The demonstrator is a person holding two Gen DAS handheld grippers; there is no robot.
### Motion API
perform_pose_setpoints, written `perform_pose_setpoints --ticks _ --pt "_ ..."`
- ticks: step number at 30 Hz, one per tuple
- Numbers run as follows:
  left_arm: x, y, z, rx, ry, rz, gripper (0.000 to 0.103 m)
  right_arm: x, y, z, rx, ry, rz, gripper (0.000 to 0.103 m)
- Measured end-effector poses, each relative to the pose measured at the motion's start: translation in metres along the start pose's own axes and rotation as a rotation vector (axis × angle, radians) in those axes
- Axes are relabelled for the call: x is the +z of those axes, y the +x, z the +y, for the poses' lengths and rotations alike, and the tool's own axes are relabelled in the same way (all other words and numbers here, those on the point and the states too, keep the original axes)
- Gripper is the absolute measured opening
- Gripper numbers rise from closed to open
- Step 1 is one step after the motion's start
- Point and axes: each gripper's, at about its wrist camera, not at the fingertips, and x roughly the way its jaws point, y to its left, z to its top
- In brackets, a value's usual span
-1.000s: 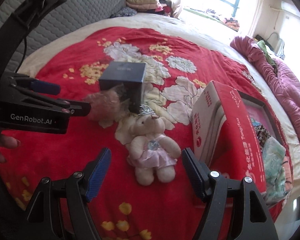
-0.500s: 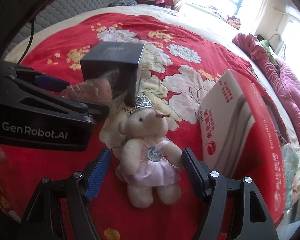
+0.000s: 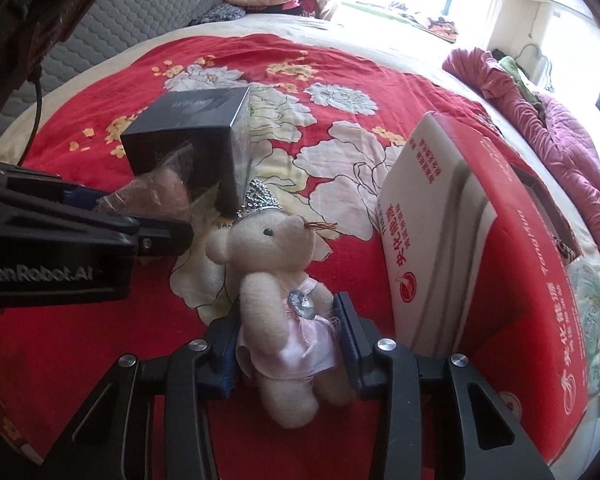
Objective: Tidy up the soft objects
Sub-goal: 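Grasp the clear bag with the left tool while the right tool grasps the pink-dressed teddy bear, then carry the clear bag and teddy bear in both tools over the pink tray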
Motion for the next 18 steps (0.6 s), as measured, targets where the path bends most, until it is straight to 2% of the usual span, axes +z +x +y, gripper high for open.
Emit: perform_pose_setpoints --ticks 5,10,18 --pt "0.000 -0.001 0.004 -0.011 -0.021 -0.006 0.047 -0.002 -0.010 -0.002 0.016 0.012 -0.007 0.033" --pt "-0.003 -0.003 0.012 -0.043 -0.057 -0.010 0.046 -0.006 -0.021 0.001 0.045 0.007 -0.015 0.031" --pt "-0.013 -0.031 0.018 -0.022 -0.073 -0.048 0.045 -0.005 -0.055 0.002 0.086 0.023 -0.074 0.031"
